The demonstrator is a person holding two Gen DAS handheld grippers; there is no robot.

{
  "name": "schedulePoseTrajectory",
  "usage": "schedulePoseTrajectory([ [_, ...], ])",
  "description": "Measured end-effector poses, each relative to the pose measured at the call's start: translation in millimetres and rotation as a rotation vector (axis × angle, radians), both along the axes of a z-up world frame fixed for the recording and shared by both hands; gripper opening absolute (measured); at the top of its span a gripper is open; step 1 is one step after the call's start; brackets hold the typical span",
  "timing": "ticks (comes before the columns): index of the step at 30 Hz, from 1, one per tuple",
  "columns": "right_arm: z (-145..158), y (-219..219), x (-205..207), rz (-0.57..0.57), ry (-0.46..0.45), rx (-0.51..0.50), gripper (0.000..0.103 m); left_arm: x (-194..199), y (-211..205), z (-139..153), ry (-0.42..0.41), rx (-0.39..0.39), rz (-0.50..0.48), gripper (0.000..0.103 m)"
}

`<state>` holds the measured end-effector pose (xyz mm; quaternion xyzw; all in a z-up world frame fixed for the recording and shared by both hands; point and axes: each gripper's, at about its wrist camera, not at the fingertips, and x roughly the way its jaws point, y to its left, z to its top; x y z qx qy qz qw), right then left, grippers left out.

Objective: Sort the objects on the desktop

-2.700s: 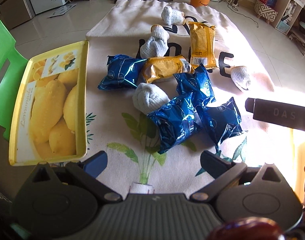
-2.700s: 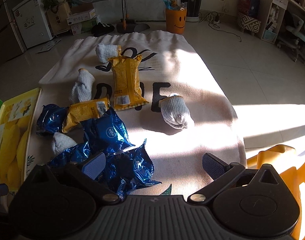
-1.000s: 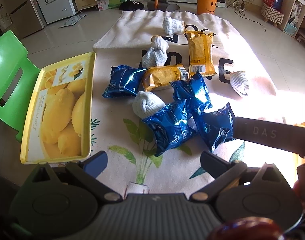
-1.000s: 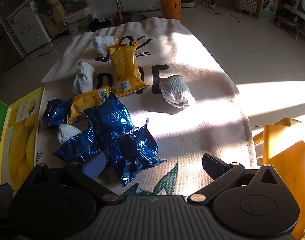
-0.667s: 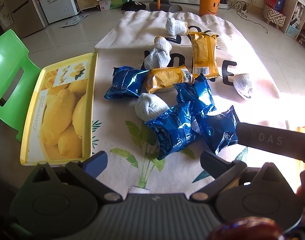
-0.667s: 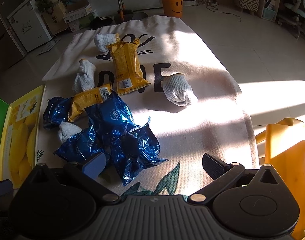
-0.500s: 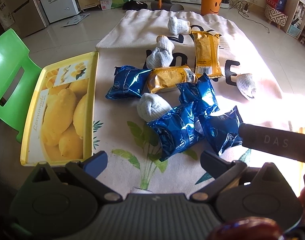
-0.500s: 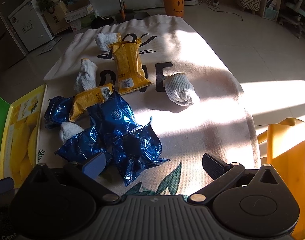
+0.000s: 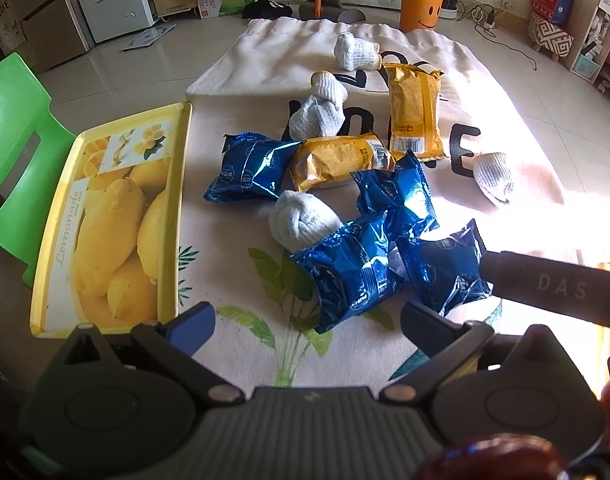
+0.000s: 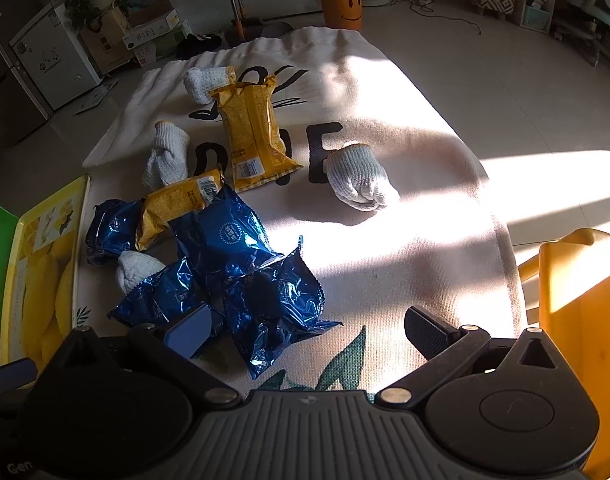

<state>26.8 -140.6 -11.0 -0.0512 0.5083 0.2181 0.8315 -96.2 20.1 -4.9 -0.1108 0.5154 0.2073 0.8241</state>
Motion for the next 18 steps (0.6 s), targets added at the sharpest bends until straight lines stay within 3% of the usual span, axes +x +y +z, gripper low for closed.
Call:
schedulePoseTrajectory([
  [18,-6.8,4.5,4.6,-0.003,0.023,-0.006,0.103,9.3,16.8,-12.5,0.009,-0.002,-0.007,0.103],
])
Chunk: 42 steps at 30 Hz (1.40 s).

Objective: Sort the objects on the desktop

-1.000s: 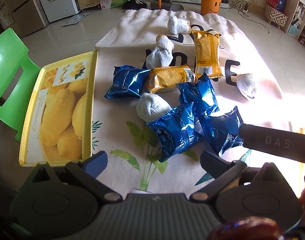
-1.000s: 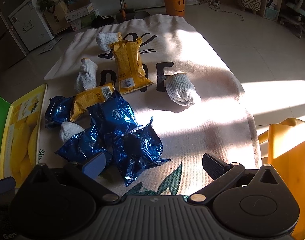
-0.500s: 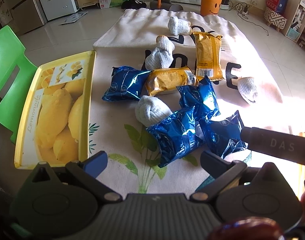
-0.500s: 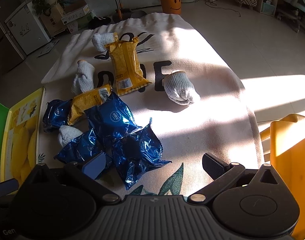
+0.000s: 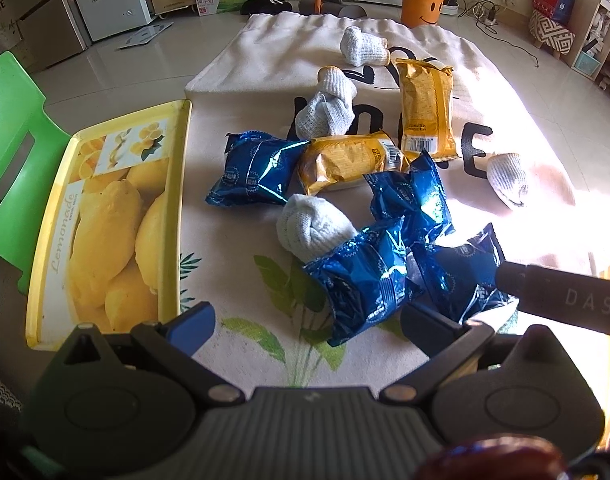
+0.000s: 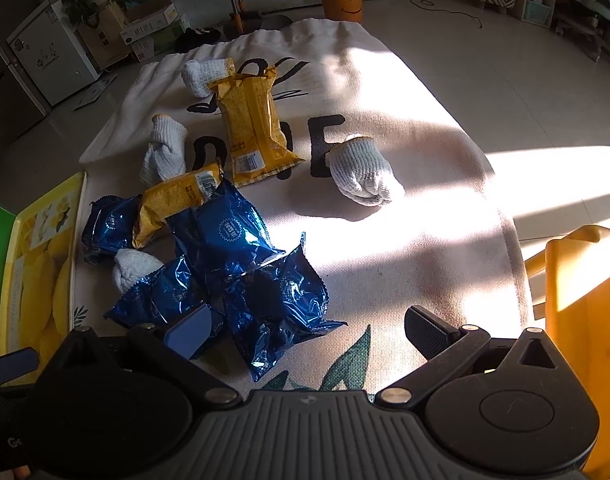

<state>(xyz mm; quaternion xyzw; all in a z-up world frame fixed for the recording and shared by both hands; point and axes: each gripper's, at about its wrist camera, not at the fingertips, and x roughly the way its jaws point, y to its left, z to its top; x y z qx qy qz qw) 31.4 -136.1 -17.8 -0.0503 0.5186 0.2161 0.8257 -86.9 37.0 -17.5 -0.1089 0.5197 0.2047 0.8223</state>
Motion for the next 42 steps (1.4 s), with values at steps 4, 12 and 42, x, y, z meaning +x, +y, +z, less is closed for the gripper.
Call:
schedulePoseTrajectory([
  [4,-1.5,1.3,1.0,-0.002,0.005,-0.005,0.103,2.1,5.1,-4.2,0.004,-0.003,0.001,0.103],
  [12,-5.7,3.4,3.8,-0.011,0.022,-0.009,0.103,6.1,15.0,-13.1,0.016,-0.005,0.000,0.102],
  [42,5.6,-10.1,71.7,-0.084,0.078,0.048,0.103,44.9,102.8,-15.6,0.023,-0.021,0.005,0.102],
])
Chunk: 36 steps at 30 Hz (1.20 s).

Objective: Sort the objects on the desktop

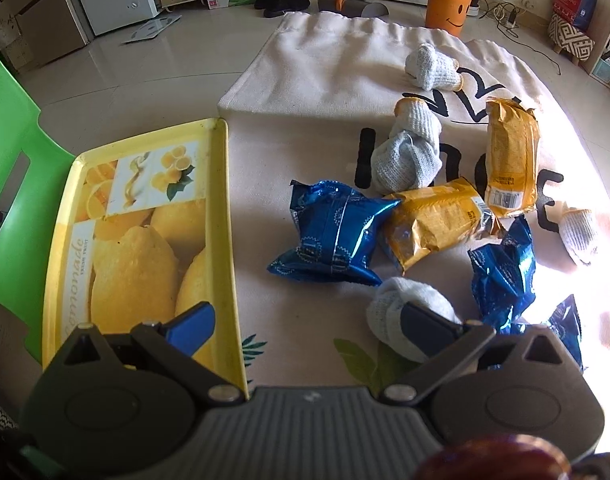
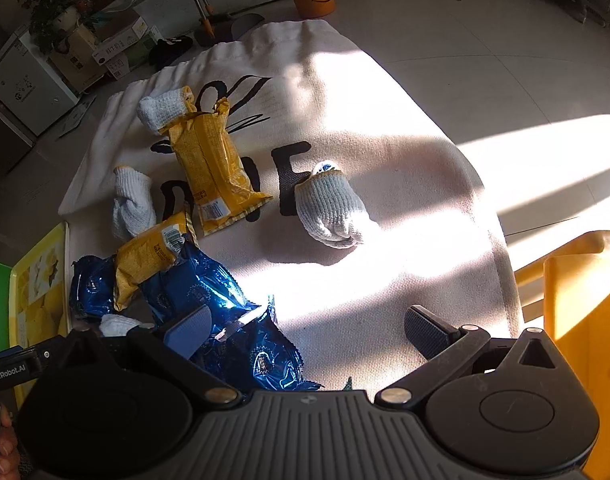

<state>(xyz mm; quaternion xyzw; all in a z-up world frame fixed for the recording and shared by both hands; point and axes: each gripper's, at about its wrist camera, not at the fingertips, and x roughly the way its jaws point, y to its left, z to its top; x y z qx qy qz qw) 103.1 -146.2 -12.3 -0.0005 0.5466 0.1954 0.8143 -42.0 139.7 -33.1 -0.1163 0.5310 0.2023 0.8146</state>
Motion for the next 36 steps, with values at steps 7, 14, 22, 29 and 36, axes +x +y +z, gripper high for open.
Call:
schedulePoseTrajectory([
  [7,-9.2,7.9,23.1,0.030,0.032,0.031,0.103,16.9,-12.1,-20.5,0.030,-0.086,-0.015,0.102],
  [14,-17.6,10.1,42.8,-0.004,0.047,0.054,0.103,30.6,-19.9,-35.7,0.055,-0.112,-0.024,0.102],
  [22,-25.2,10.5,59.3,-0.046,0.042,0.046,0.103,44.5,-27.6,-49.3,0.082,-0.137,-0.028,0.102],
  [29,-34.9,15.3,70.5,-0.066,0.036,0.012,0.103,49.0,-29.7,-62.0,0.103,-0.165,-0.012,0.102],
  [36,-49.1,25.2,79.3,-0.066,0.059,-0.014,0.103,54.7,-36.4,-72.8,0.131,-0.161,-0.029,0.102],
])
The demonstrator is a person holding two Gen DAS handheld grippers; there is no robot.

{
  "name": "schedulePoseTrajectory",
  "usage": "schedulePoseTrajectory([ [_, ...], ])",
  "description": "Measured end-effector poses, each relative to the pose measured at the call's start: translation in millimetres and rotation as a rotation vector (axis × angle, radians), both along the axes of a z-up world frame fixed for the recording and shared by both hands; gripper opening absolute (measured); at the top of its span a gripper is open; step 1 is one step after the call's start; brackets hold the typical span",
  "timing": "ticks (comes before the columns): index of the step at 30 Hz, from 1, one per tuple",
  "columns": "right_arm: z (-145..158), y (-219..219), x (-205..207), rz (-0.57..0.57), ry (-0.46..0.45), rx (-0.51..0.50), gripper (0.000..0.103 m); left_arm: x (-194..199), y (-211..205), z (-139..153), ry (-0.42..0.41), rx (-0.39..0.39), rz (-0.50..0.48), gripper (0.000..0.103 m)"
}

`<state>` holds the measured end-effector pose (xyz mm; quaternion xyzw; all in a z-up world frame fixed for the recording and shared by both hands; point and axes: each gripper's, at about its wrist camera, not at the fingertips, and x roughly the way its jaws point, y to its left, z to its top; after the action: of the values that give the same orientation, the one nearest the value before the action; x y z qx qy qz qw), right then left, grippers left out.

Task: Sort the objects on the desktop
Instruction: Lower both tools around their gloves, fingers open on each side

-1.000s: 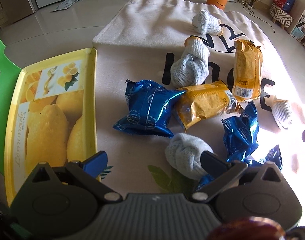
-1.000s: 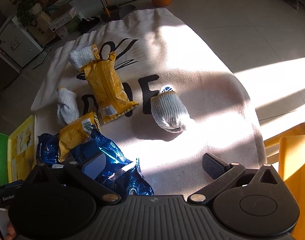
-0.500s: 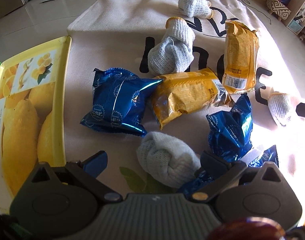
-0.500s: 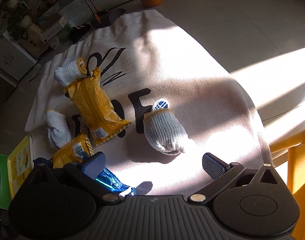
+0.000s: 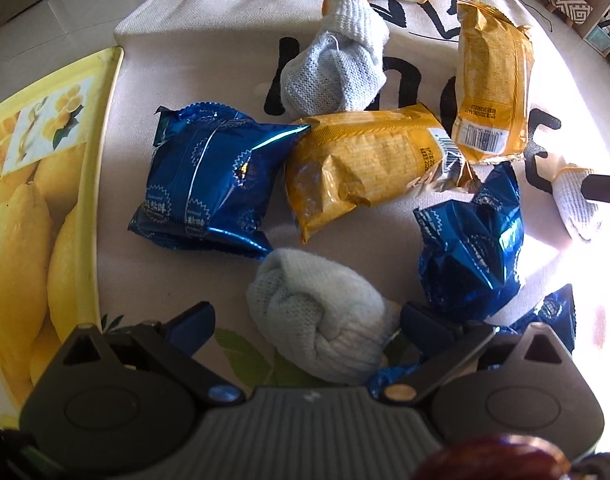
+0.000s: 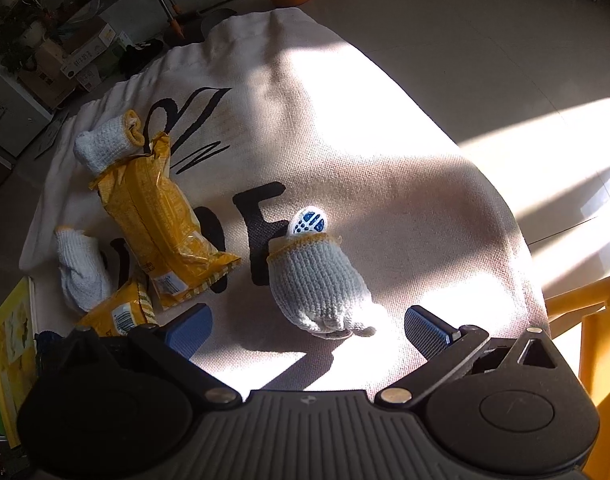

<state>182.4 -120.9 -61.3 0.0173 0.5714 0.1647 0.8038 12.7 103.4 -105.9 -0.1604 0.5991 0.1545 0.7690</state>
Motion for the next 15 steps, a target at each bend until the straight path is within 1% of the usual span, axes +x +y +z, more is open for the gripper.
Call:
schedulePoseTrajectory([
  [3,-4.3,2.2,2.4,0.000,0.006,-0.007,0.103,2.5,0.8,-4.7,0.009,-0.010,0.008,0.102],
  [6,-9.3,3.6,5.6,-0.007,0.016,-0.016,0.103,5.0,4.5,-13.5,0.053,-0.022,0.028,0.102],
  [15,-19.7,6.6,13.1,-0.011,0.032,-0.027,0.103,2.8,-5.2,-15.2,0.042,0.055,-0.017,0.103],
])
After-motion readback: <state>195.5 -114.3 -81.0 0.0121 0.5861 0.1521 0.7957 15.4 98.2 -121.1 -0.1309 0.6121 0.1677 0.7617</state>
